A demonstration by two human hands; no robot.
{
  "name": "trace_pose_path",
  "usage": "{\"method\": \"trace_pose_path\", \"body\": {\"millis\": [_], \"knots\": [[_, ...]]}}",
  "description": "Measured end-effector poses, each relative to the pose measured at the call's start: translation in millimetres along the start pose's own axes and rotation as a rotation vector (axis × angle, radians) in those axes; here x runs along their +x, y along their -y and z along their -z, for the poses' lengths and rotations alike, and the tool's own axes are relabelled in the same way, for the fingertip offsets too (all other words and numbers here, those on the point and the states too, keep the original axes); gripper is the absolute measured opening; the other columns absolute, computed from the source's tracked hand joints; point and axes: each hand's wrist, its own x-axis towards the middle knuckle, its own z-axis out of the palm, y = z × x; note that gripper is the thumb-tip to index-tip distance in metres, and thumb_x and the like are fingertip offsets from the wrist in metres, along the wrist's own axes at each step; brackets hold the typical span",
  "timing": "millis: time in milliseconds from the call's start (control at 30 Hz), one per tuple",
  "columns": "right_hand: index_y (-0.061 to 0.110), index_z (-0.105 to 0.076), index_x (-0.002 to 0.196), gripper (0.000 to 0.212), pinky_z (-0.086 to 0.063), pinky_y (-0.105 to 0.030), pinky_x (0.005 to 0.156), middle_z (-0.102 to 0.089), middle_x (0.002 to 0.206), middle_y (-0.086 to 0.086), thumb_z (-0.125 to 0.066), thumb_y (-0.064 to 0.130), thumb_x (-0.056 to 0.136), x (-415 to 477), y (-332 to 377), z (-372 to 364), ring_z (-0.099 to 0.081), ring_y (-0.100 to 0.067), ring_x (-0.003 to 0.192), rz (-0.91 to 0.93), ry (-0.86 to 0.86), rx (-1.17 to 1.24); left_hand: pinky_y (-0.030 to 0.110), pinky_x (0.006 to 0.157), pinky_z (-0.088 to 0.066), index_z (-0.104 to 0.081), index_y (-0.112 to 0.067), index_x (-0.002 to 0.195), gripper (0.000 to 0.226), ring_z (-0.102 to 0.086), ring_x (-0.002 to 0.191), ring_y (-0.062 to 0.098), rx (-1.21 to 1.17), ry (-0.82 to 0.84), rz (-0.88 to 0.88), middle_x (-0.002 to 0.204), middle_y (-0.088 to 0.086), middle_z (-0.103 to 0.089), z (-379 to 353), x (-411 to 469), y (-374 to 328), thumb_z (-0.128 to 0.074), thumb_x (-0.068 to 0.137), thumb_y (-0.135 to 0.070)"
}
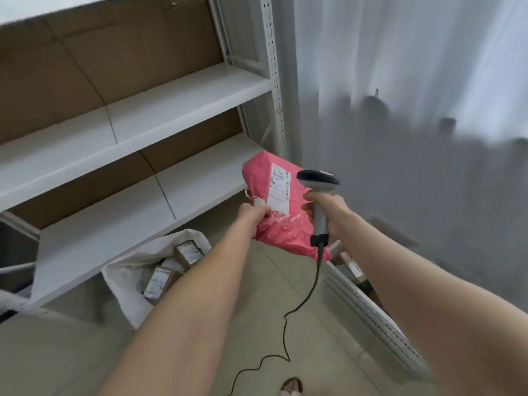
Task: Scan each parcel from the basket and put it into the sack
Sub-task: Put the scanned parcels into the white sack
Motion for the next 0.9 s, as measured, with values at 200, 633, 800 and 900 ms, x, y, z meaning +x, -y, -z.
{"method": "trace_pose_path", "body": {"millis": [200,633,800,900], "knots": [[0.008,-0.058,0.079,0.012,-0.040,-0.019,0.043,-0.059,0.062,-0.010,-0.065,0.002,0.086,1.9,-33.7,-99.8,-0.048,-0.010,0.036,-0.041,0.162,-0.080,0.032,0.073,-0.053,-0.060,-0.002,0.112,0.041,-0.059,0.072,0.020,-0.062,-0.170,0.037,0.083,0.008,-0.063,107.1,14.1,41.7,-0.071,0.073,-0.003],[0.005,-0.056,0.077,0.013,-0.042,-0.021,0.043,-0.058,0.055,-0.010,-0.063,0.001,0.087,67.6,-127.0,-307.4,-0.048,-0.015,0.042,-0.203,0.179,-0.149,0.039,0.088,-0.052,-0.052,-0.009,0.122,0.064,-0.059,0.104,0.031,0.139,-0.315,0.093,0.117,0.009,-0.061,285.0,136.2,143.3,-0.083,0.067,-0.011],[0.003,-0.054,0.074,0.014,-0.041,-0.021,0.041,-0.054,0.061,-0.013,-0.060,-0.003,0.085,118.9,-178.2,-353.2,-0.048,-0.016,0.039,-0.246,0.119,-0.148,0.035,0.081,-0.051,-0.055,-0.014,0.117,0.049,-0.061,0.102,0.030,0.529,-0.314,0.072,0.112,0.008,-0.063,313.1,200.3,196.8,-0.077,0.074,-0.019],[0.003,-0.056,0.076,0.011,-0.042,-0.022,0.043,-0.057,0.064,-0.013,-0.063,-0.002,0.083,151.5,-212.1,-363.8,-0.049,-0.016,0.044,-0.273,0.107,-0.187,0.038,0.085,-0.052,-0.056,-0.018,0.114,0.042,-0.060,0.103,0.030,0.696,-0.312,0.072,0.113,0.007,-0.060,310.3,235.8,236.6,-0.072,0.076,-0.020]]}}
